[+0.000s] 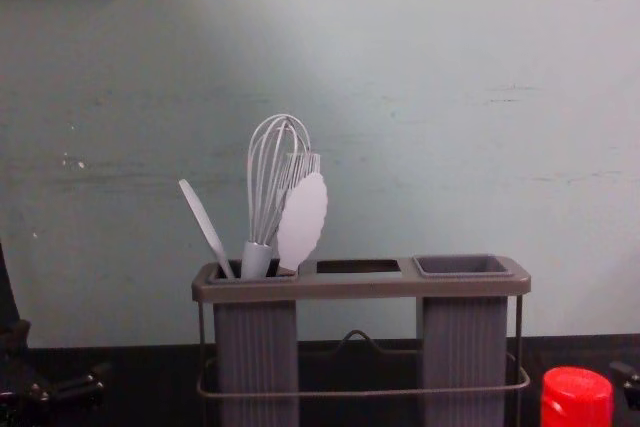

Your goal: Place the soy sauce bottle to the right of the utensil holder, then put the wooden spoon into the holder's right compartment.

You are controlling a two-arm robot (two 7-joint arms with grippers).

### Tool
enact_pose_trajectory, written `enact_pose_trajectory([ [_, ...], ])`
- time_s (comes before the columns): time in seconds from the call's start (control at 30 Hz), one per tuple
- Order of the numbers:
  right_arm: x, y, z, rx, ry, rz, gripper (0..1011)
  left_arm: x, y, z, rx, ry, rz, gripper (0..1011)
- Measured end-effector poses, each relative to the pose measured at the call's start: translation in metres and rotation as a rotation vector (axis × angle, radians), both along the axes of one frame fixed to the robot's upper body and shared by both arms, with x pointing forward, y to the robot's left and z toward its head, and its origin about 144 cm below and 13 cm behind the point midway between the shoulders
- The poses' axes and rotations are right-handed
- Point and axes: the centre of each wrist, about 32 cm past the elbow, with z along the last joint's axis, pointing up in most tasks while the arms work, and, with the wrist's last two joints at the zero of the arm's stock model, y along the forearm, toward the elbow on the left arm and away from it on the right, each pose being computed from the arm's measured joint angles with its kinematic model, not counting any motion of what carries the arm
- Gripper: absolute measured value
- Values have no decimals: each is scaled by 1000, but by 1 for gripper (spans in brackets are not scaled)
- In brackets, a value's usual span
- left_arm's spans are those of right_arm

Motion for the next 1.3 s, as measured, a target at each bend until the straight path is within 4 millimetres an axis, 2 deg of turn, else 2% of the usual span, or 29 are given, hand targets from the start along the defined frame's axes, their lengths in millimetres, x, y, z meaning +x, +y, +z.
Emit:
enact_pose_trajectory([
  [1.3, -2, -1, 0, 4, -2, -2, 1003, 0, 0, 0, 0, 0, 0, 1011],
])
